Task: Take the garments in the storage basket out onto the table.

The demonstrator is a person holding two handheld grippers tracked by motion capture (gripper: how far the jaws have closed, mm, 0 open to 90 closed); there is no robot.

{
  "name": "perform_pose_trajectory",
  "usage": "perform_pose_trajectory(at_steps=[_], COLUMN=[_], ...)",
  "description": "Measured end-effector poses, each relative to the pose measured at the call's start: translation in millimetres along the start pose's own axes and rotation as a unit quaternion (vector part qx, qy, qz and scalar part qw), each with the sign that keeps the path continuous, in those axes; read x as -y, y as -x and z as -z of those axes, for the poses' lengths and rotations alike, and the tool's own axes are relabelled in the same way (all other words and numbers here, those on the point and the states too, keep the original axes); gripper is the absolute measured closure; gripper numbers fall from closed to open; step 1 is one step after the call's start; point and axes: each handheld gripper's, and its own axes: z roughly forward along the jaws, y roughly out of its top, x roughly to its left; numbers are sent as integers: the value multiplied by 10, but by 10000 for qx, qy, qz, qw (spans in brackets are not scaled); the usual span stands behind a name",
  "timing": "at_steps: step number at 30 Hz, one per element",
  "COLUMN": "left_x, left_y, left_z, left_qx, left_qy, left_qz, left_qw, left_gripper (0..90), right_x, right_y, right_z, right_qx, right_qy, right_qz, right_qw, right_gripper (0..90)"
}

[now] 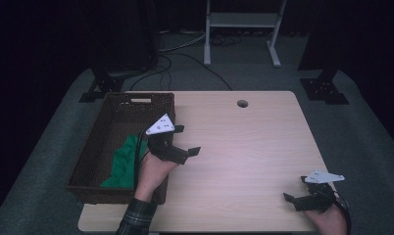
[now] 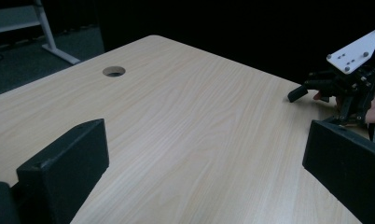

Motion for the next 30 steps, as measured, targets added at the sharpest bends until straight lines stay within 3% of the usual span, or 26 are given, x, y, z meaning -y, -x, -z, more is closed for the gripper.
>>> perform_pose_trajectory(at_steps=[30], left_x=[84], left_y=[-93], left_z=[-10], left_qx=[-11], left_qy=[-95], left_qz=[44], left_qw=[9999], left_gripper=[0], right_x=[0], right_y=[1], right_z=[0], right_qx=[1], right_qy=[-1], right_qz=[10], right_qw=[10000], right_gripper=[14])
